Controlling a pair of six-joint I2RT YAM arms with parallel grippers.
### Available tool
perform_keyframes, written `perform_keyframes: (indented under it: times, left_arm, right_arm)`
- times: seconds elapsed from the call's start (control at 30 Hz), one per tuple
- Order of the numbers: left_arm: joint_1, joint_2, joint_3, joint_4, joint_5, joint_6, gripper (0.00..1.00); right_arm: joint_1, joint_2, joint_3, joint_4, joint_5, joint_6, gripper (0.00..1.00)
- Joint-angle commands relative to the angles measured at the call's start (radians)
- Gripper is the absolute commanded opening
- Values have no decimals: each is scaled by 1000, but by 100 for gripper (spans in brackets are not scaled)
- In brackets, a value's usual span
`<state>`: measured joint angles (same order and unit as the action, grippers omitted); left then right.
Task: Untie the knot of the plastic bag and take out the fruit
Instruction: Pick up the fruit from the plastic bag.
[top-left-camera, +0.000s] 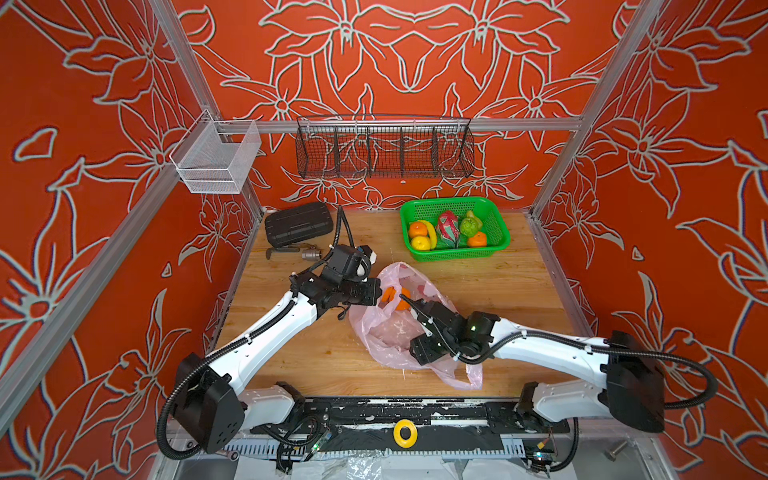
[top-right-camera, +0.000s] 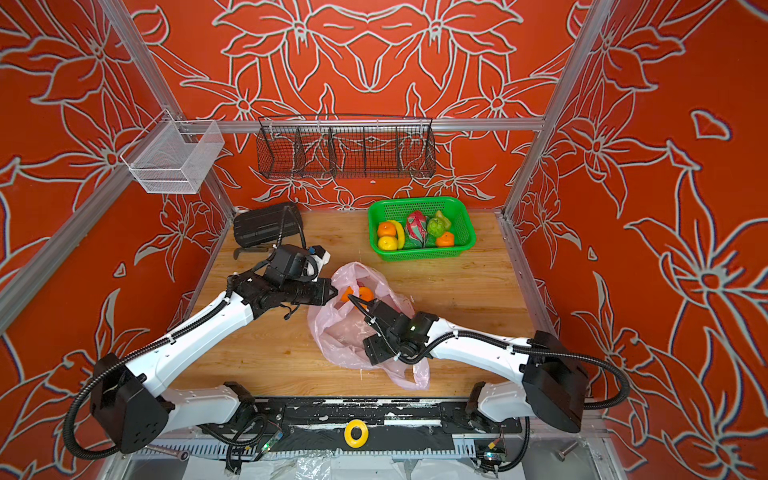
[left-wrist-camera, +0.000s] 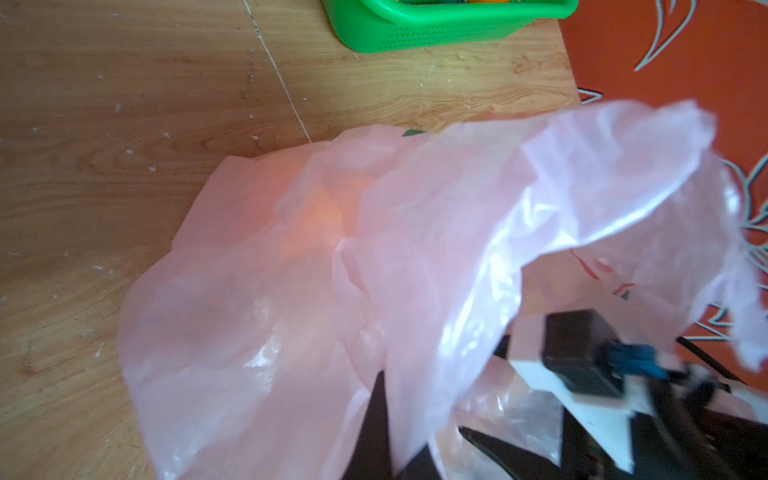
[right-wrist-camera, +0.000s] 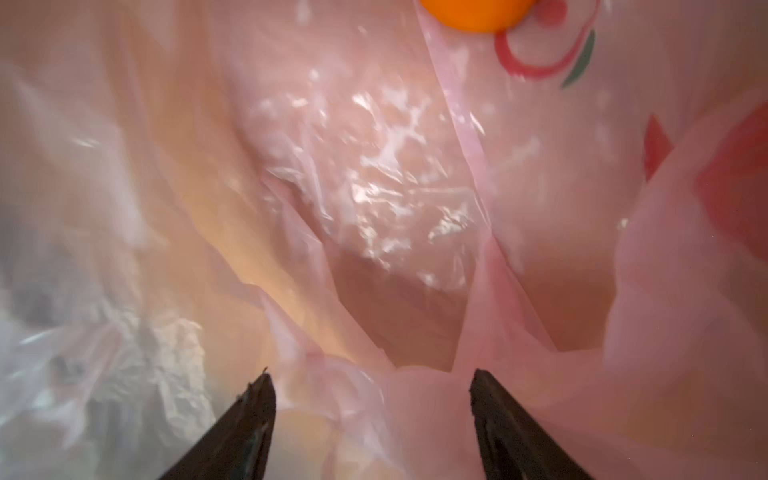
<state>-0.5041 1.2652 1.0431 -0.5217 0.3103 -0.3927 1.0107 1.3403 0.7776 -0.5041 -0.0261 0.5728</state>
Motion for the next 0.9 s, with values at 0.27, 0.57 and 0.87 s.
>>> perform_keyframes:
  times: [0.27,0.57,0.87]
  left_arm:
    - [4,-43,-101,84,116,-72,0]
    - [4,-88,-77,49,41,-100,0]
    - [3,-104,-73,61,2,-141,0]
  right_arm:
    - [11,-33,0,-36,106,75,79]
    - [-9,-5,45,270,188,112,83]
    - [-30,211,81,525,316,85,85]
